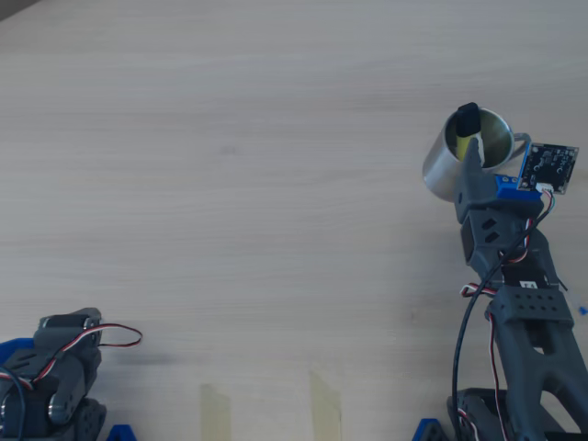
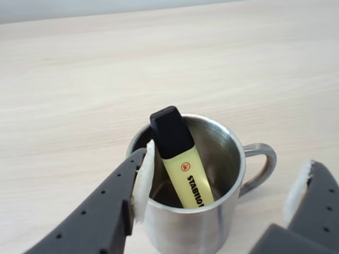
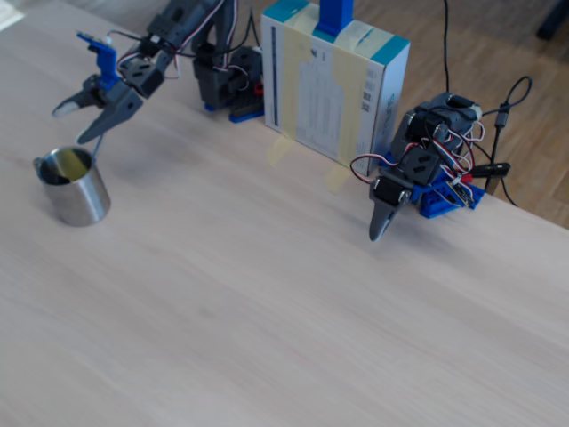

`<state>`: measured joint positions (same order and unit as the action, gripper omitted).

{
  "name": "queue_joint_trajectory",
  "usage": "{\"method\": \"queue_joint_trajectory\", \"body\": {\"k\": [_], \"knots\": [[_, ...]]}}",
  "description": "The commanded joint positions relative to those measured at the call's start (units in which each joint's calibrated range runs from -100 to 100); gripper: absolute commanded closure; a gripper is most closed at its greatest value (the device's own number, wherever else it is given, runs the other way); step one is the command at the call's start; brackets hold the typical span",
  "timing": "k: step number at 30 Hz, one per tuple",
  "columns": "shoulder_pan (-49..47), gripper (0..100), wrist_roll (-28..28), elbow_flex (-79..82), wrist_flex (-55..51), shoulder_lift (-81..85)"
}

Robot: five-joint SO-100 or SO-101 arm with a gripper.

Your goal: Grab the yellow pen and put it in the silver cup.

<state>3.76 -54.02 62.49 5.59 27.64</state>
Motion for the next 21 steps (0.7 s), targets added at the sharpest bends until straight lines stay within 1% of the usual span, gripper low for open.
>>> {"method": "queue_joint_trajectory", "body": {"k": [1, 9, 18, 21], "knots": [[-0.01, 61, -0.28, -2.4, -6.58, 6.86], [-0.27, 63, -0.28, -0.22, -17.04, 16.17], [0.16, 62, -0.28, 14.47, -17.65, 32.3], [0.95, 62, -1.58, 20.19, -17.65, 37.28]]}}
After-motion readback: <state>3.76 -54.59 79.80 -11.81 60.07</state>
